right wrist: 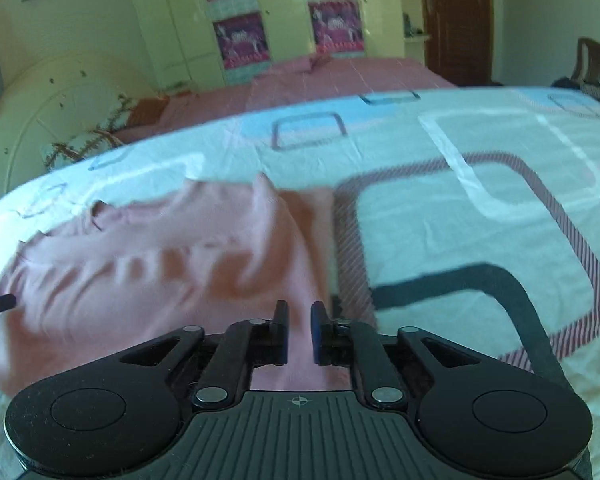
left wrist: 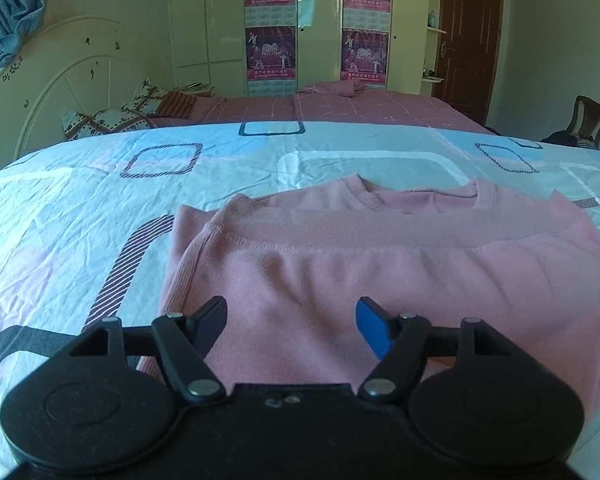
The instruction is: Fold small clothes
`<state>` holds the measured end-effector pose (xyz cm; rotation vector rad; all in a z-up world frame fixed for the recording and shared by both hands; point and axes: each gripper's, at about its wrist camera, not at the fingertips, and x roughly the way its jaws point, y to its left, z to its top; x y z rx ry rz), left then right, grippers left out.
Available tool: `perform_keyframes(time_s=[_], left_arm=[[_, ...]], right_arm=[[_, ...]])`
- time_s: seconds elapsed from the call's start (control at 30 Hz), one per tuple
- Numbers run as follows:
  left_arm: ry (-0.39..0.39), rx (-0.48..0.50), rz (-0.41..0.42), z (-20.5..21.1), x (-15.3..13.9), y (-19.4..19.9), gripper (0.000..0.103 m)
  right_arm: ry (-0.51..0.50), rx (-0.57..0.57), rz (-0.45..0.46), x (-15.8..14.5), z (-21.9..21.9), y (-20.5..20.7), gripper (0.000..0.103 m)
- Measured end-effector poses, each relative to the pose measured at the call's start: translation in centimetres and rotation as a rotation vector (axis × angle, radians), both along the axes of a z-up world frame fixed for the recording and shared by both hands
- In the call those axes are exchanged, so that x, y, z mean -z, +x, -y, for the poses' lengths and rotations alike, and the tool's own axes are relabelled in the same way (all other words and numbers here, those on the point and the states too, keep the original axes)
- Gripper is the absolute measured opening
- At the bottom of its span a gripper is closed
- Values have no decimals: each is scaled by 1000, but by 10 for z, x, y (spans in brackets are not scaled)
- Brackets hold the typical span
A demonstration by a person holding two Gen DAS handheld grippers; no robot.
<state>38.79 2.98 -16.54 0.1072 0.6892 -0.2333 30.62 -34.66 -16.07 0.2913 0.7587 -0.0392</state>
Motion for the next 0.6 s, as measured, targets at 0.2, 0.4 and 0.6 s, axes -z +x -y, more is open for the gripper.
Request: perform_keyframes(time_s=[0.2, 0.4, 0.6], left_arm=[[20, 44, -7, 25, 6, -11, 75], [-4, -34, -65, -3, 25, -21, 86], [-4, -43, -74, -12, 19, -31, 83]], right_arm=[[-7, -108, 17, 2, -54, 17, 18], [-134, -106, -90, 35, -64, 12, 18], [-176, -101, -147, 41, -51, -8, 18]])
